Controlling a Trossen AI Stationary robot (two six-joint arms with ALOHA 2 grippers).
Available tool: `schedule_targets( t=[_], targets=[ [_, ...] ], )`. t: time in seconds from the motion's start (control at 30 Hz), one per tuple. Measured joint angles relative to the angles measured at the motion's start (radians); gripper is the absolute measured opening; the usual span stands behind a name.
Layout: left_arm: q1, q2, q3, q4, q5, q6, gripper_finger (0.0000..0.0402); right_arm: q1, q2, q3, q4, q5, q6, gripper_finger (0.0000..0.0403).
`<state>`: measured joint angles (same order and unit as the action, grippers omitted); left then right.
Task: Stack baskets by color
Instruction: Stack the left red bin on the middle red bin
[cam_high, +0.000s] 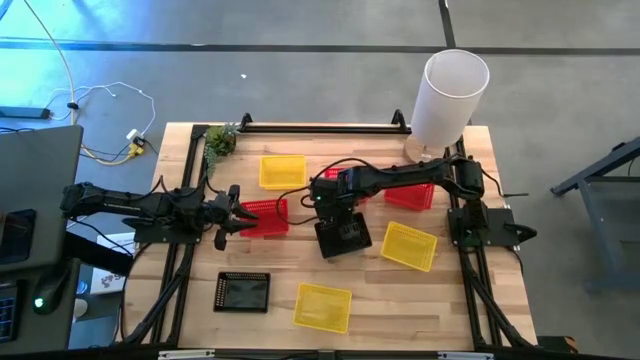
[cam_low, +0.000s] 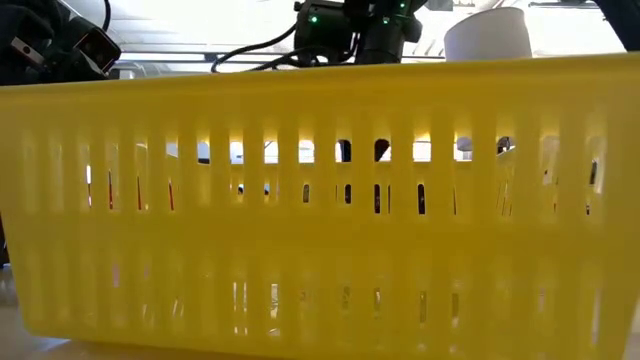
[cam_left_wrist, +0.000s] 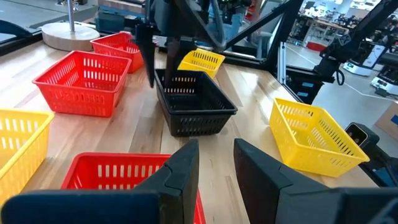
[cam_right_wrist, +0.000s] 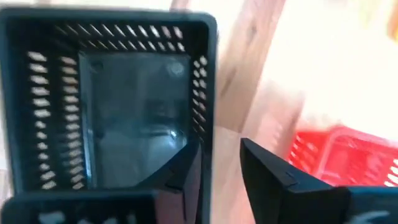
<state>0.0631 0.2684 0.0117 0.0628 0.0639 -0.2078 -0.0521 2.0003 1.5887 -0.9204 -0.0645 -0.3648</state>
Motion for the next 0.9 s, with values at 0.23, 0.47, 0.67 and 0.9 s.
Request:
schedule_targets(
  t=[0.23, 0.47, 0.67, 0.9],
  targets=[
    [0.0, 0.0, 0.0, 0.0, -0.052, 0.0, 0.0098, 0.0, -0.068, 0.0, -0.015, 0.012, 0.034, 0.0121],
    [0.0, 0.0, 0.0, -0.002, -0.06, 0.001, 0.0143, 0.0, -0.16, 0.0, -0.025, 0.043, 0.105, 0.0122],
    [0.0, 0.0, 0.0, 0.013, -0.08, 0.0, 0.0169, 0.0, -0.238, 0.0, -0.049, 0.065, 0.183, 0.0122],
    [0.0, 0.0, 0.052, 0.011, -0.124, 0.0, 0.0155, 0.0, -0.317, 0.0, -0.085, 0.073, 0.229, 0.0122]
  ],
)
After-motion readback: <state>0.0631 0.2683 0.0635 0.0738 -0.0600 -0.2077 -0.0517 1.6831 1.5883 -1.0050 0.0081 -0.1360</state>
